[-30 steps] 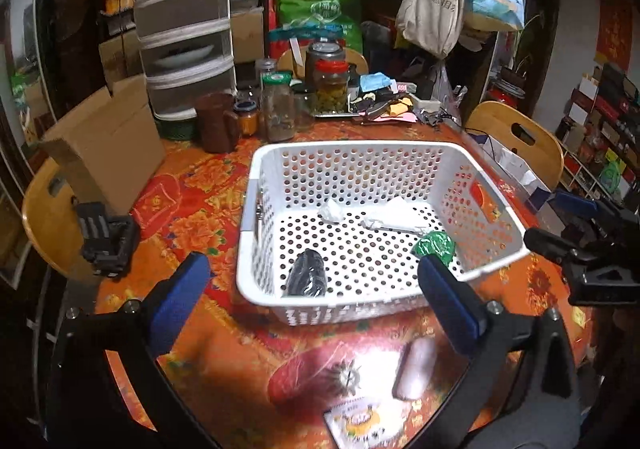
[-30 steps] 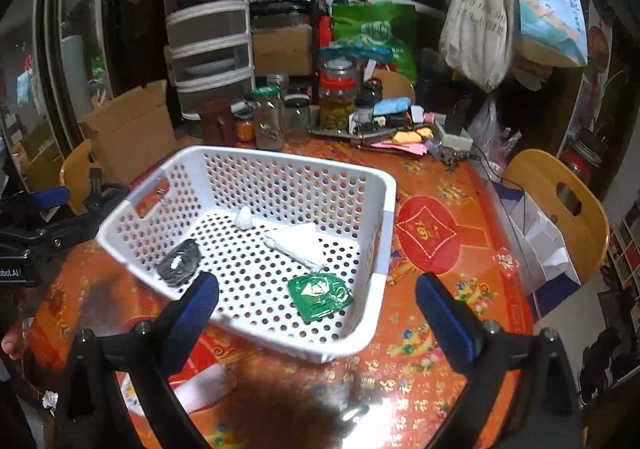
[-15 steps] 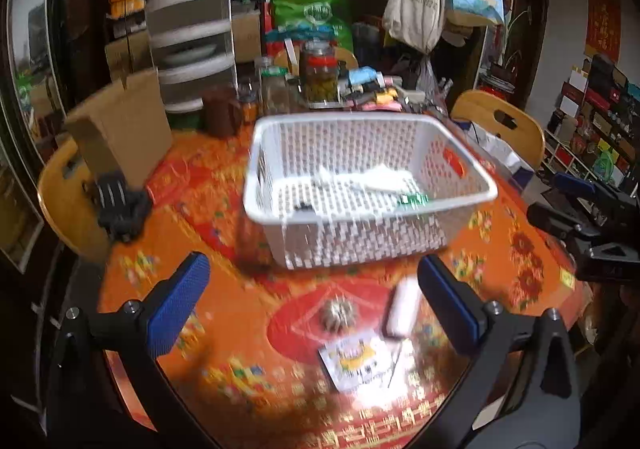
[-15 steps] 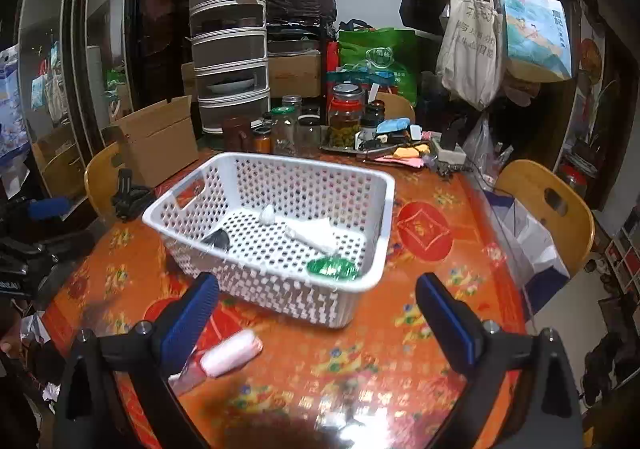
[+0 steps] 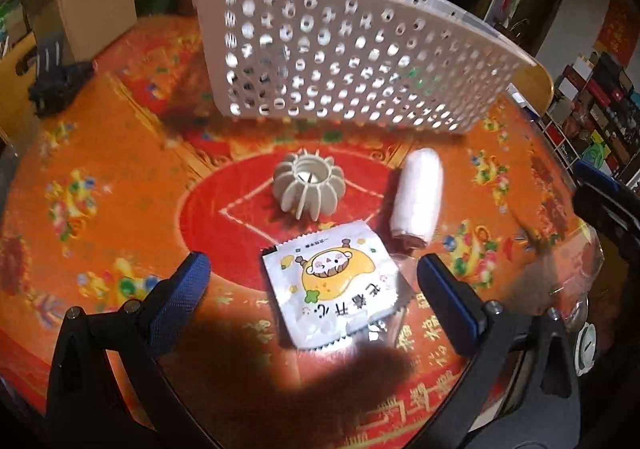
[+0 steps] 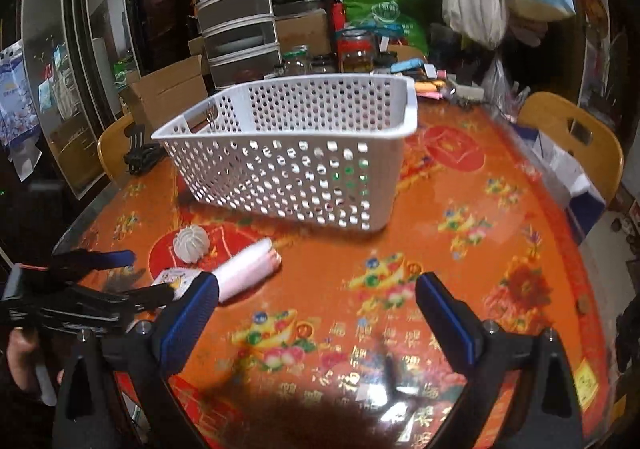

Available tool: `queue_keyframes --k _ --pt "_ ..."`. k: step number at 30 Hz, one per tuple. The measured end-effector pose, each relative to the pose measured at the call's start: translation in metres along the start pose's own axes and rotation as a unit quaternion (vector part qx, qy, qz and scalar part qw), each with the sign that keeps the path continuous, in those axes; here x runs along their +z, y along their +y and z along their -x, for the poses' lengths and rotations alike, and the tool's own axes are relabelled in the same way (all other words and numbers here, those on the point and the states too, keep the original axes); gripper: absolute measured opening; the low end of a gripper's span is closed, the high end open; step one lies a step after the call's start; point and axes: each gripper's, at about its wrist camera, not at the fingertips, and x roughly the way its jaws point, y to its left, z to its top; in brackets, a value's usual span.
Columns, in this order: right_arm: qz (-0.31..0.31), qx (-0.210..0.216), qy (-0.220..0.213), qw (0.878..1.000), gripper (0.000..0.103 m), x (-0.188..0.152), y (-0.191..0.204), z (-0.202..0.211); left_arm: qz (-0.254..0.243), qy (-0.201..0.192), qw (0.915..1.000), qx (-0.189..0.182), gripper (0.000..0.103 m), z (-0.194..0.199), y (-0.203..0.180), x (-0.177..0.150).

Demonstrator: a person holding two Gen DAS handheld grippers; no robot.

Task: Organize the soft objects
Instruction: 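Withdraw both open tools from the basket toward the table items, then grasp the cartoon snack packet with the left tool while the right tool grasps the white-pink rolled towel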

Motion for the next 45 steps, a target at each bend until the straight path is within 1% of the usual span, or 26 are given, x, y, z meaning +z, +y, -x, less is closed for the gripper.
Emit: queue_keyframes --k 3,4,5,6,7,9,10,12,13,14,17,21,24,27,29,31,32,33,34,35,36,39,41,42,44,45 --pt "-0.003 0.0 0.003 1.0 0.099 -0.004 -0.002 -0.003 0.004 0.005 1.0 -0.003 0.093 -0.008 0.0 -0.002" --pt "-0.006 0.0 0.003 1.0 0.099 -0.005 -0.003 -0.004 0.002 -0.003 1.0 0.003 0.088 -0.008 0.0 -0.004" --pt "-0.007 0.001 0.003 1.0 0.099 -0.006 -0.004 -0.004 0.003 -0.005 1.0 0.003 0.08 -0.007 0.0 -0.005" --pt "-0.009 0.003 0.003 1.0 0.099 -0.007 -0.004 -0.005 0.005 -0.007 1.0 -0.001 0.075 -0.006 0.002 -0.003" --pt "-0.011 0.004 0.004 1.0 0.099 -0.008 -0.005 -0.006 0.008 -0.008 0.9999 -0.007 0.064 -0.005 0.002 0.001" --pt "-0.014 0.004 0.006 1.0 0.099 -0.009 -0.005 -0.009 0.006 -0.008 0.9998 -0.018 0.057 -0.003 0.002 0.0" --pt "-0.016 0.005 0.008 1.0 0.099 -0.01 -0.006 -0.011 0.004 -0.009 0.9997 -0.021 0.047 -0.002 0.002 -0.001" --pt "-0.02 0.01 0.014 1.0 0.099 -0.012 -0.004 -0.016 0.004 -0.013 0.9995 -0.027 0.041 -0.002 0.003 0.001" --pt "-0.022 0.013 0.016 1.0 0.099 -0.013 -0.002 -0.02 0.003 -0.015 0.9995 -0.027 0.034 0.0 0.004 0.001" --pt "-0.024 0.017 0.016 0.999 0.099 -0.014 0.0 -0.023 0.004 -0.017 0.9995 -0.027 0.031 0.0 0.006 0.001" --pt "-0.039 0.046 0.028 0.998 0.099 -0.019 0.011 -0.037 0.004 -0.021 0.9994 -0.028 0.028 0.0 0.013 -0.001" --pt "-0.025 0.052 0.048 0.997 0.099 -0.021 0.034 -0.061 -0.003 -0.025 0.9994 -0.023 0.028 0.004 0.018 -0.006" --pt "-0.025 0.05 0.051 0.997 0.099 -0.019 0.043 -0.072 -0.019 -0.033 0.9992 -0.014 0.028 0.005 0.02 -0.011" --pt "-0.021 0.048 0.057 0.997 0.095 -0.014 0.051 -0.083 -0.024 -0.042 0.9988 -0.01 0.028 0.006 0.021 -0.015" --pt "-0.017 0.038 0.064 0.997 0.091 -0.012 0.056 -0.092 -0.033 -0.047 0.9983 -0.006 0.03 0.006 0.019 -0.017" --pt "-0.017 0.034 0.071 0.997 0.091 -0.01 0.06 -0.1 -0.037 -0.053 0.9979 -0.008 0.034 0.008 0.019 -0.021" --pt "-0.015 0.029 0.072 0.997 0.091 -0.009 0.061 -0.104 -0.038 -0.055 0.9977 -0.008 0.041 0.009 0.019 -0.022" --pt "-0.01 0.023 0.072 0.997 0.09 -0.008 0.062 -0.105 -0.04 -0.057 0.9976 -0.003 0.051 0.01 0.02 -0.024" --pt "-0.008 0.021 0.072 0.997 0.09 -0.008 0.063 -0.107 -0.041 -0.058 0.9974 0.012 0.078 0.01 0.021 -0.025" --pt "-0.007 0.02 0.072 0.997 0.09 -0.007 0.063 -0.107 -0.041 -0.062 0.9969 0.027 0.091 0.009 0.023 -0.027" --pt "-0.006 0.017 0.073 0.997 0.091 -0.008 0.063 -0.108 -0.039 -0.07 0.9961 0.036 0.091 0.01 0.026 -0.029" --pt "0.005 0.007 0.075 0.997 0.09 -0.007 0.067 -0.111 -0.027 -0.067 0.9968 0.035 0.091 0.007 0.035 -0.031" --pt "0.015 -0.004 0.077 0.997 0.085 -0.006 0.069 -0.114 -0.029 -0.066 0.9964 0.046 0.09 0.005 0.038 -0.031" --pt "0.018 -0.007 0.077 0.997 0.084 -0.005 0.07 -0.114 -0.031 -0.064 0.9963 0.048 0.089 0.004 0.037 -0.03" --pt "0.025 -0.009 0.078 0.997 0.078 -0.005 0.072 -0.115 -0.042 -0.066 0.9952 0.06 0.077 0.003 0.032 -0.031" --pt "0.028 -0.012 0.078 0.996 0.076 -0.005 0.072 -0.115 -0.045 -0.068 0.9951 0.056 0.073 0.004 0.03 -0.031"
